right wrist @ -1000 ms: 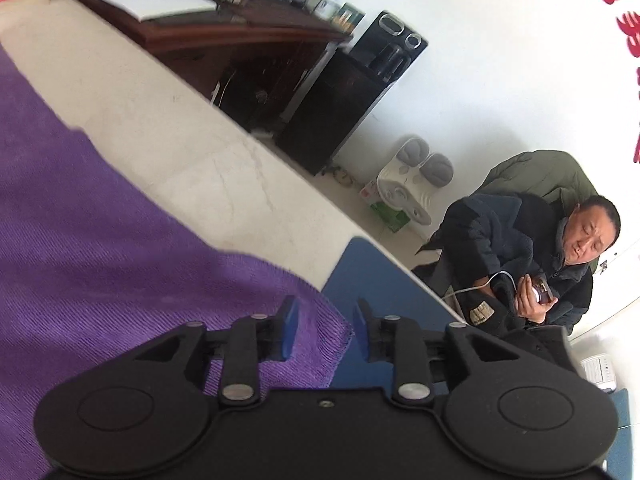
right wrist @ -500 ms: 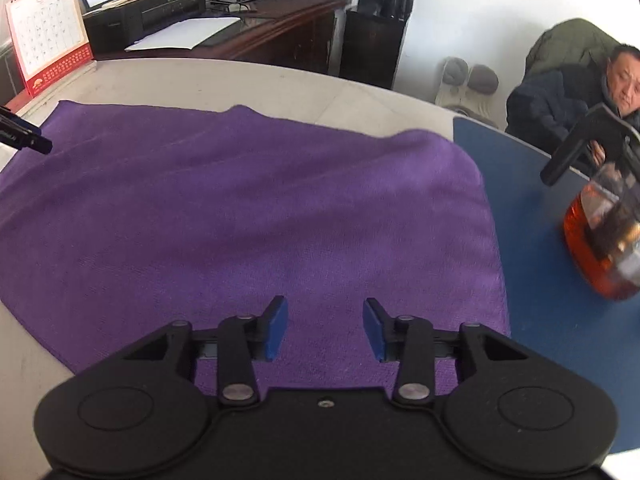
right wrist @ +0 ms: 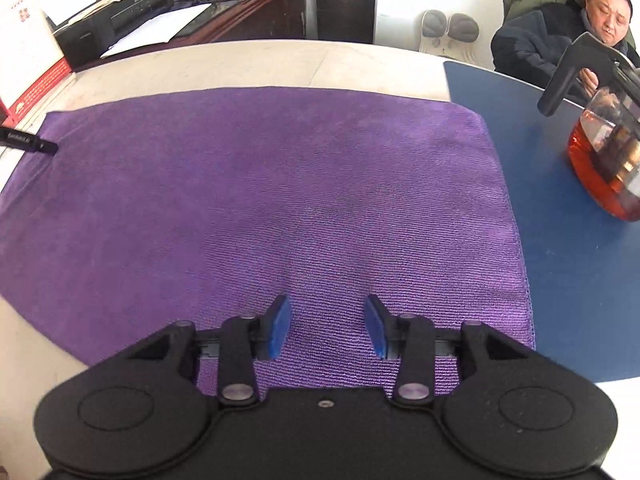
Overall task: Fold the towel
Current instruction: 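Open the right gripper and hover both tools over the flattened towel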
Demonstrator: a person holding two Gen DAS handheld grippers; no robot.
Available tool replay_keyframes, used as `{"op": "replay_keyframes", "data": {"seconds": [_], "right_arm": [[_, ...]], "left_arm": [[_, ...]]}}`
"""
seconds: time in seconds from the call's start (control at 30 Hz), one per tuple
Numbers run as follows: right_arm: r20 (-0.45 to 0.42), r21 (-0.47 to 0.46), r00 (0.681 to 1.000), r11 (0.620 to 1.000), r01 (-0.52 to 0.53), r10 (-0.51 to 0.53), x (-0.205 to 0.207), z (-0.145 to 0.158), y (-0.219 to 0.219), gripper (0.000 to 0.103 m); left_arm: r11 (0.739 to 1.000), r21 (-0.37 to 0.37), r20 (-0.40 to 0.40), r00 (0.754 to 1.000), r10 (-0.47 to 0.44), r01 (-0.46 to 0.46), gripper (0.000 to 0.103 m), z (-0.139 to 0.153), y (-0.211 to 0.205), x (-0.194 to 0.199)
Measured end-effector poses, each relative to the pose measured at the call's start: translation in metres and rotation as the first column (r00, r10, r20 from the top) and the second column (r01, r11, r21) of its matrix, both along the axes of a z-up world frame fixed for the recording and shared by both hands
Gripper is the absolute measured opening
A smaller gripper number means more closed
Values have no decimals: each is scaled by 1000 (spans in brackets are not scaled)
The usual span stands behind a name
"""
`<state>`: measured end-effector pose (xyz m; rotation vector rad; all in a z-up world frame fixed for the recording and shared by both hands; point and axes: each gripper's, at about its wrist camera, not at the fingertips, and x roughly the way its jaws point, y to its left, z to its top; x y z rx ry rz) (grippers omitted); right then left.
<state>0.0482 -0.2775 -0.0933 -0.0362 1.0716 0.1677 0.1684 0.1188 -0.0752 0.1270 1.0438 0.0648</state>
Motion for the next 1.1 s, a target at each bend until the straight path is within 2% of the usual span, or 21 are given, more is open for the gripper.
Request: {"op": "replay_keyframes", "data": {"seconds": [0.17, 0.33, 0.4, 0.43, 0.47, 0.53, 0.63, 0.73, 0.83, 0.9, 0.97, 1.1], "right_arm": [[-4, -13, 999, 999, -31, 31, -19, 3, 15, 41], [0, -13, 998, 998, -56, 56, -27, 6, 12, 41], [-2, -6, 997, 997, -78, 78, -26, 8, 9, 40], [-8, 26, 996, 995, -94, 94, -23, 11, 5, 37], [21, 50, 994, 993, -110, 109, -19, 18, 1, 36], [87, 21, 989, 993, -120, 118, -10, 31, -6, 36], [188, -90, 975, 991, -98, 114, 34, 48, -24, 36], [185, -104, 981, 993, -46, 65, 73, 36, -43, 36], [173, -78, 984, 996, -33, 46, 104, 25, -57, 36], [134, -53, 990, 998, -35, 41, 118, 15, -61, 36], [102, -52, 994, 998, -30, 35, 124, 1, -64, 35], [113, -22, 993, 999, -33, 35, 130, -6, -66, 36]], "left_arm": [[1000, 19, 3, 1000, 12, -12, 62, -1, 12, -3], [999, 49, 5, 1000, 24, -24, 62, 0, 15, -19], [999, 37, -1, 999, 38, -38, 57, 1, 17, -29], [999, 27, 12, 999, 36, -36, 48, 5, 17, -35], [999, 18, 24, 999, 34, -35, 47, 9, 18, -40], [999, -29, 66, 998, 21, -19, 51, 25, 16, -60], [997, -75, 74, 997, -25, 31, 55, 40, 5, -95], [991, -122, 9, 999, -52, 53, 55, 29, -8, -126], [992, -122, -26, 999, -43, 39, 54, 19, -15, -146], [992, -122, -49, 998, -37, 30, 55, 12, -20, -159], [992, -122, -72, 997, -30, 21, 57, 5, -25, -173], [992, -126, -99, 995, 10, -22, 57, 2, -25, -185]]}}
